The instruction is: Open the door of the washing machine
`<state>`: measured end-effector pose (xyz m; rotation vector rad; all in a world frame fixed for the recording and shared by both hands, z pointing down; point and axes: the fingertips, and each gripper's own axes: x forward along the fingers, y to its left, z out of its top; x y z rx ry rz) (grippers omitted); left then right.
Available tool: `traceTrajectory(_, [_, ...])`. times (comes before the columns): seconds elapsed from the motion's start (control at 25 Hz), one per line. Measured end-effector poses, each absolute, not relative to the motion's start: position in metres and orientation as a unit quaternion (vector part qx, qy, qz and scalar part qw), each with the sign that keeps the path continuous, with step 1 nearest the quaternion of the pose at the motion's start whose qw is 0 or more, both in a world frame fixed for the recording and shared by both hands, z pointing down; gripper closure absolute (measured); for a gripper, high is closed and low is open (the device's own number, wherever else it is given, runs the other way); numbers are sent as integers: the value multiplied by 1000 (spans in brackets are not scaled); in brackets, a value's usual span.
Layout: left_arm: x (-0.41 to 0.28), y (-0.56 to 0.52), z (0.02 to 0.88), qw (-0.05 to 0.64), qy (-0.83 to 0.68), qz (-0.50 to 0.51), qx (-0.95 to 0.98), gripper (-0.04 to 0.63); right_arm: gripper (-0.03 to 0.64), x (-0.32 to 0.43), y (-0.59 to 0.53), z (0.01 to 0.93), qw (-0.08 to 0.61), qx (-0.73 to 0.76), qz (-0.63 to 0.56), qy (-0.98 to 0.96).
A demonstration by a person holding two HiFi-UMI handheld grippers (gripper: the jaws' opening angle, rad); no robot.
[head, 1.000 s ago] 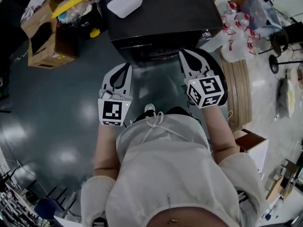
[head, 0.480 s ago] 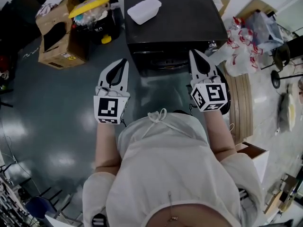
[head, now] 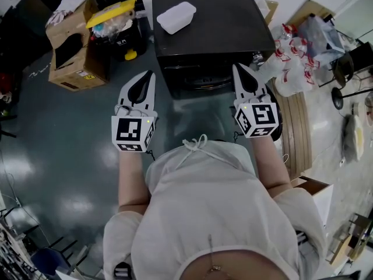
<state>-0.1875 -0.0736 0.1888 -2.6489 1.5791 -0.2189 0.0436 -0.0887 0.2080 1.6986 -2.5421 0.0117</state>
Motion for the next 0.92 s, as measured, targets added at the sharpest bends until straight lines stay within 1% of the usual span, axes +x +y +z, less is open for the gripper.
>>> traceTrajectory(0.6, [-194, -47, 187, 20, 511, -67, -857, 574, 615, 29, -62, 208, 45, 541, -5, -840])
traceTrajectory(0.92, [-191, -43, 187, 17, 505, -65, -861, 574, 615, 26, -58, 215, 45, 536, 13, -843])
